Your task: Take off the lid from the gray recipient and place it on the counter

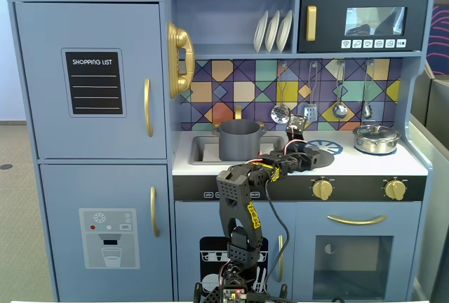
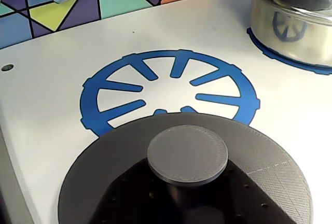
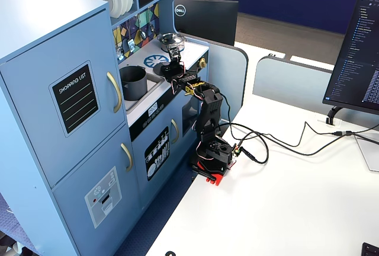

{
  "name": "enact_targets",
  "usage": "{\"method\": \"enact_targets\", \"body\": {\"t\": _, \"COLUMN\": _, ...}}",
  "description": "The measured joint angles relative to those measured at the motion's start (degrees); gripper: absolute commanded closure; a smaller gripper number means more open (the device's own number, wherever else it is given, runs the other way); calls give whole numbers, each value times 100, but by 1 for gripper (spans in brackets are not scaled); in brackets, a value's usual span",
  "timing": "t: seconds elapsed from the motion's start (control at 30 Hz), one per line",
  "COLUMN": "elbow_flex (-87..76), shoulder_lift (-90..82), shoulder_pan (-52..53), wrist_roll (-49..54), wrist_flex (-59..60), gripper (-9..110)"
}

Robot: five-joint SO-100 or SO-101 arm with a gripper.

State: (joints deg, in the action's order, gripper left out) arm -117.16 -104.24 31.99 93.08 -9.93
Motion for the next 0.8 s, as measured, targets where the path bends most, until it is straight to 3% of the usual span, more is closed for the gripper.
{"method": "enact_targets", "body": {"t": 0.13, "elbow_flex": -62, "shoulder_lift": -18, "shoulder_pan": 35, "wrist_roll": 70, "wrist_flex": -26, "gripper": 74}}
{"method": "enact_targets", "body": {"t": 0.27, "elbow_flex": -79, "shoulder_lift": -53, "shoulder_pan": 176, "wrist_roll": 26, "wrist_flex": 9, "gripper": 60}}
{"method": "enact_targets", "body": {"t": 0.53, "elbow_flex": -88, "shoulder_lift": -167, "shoulder_pan": 299, "wrist_roll": -220, "wrist_flex": 114, "gripper": 60}}
{"method": "enact_targets", "body": {"t": 0.8, "elbow_flex": 571, "shoulder_lift": -782, "shoulder_pan": 281, "wrist_roll": -343, "wrist_flex": 835, "gripper": 68}}
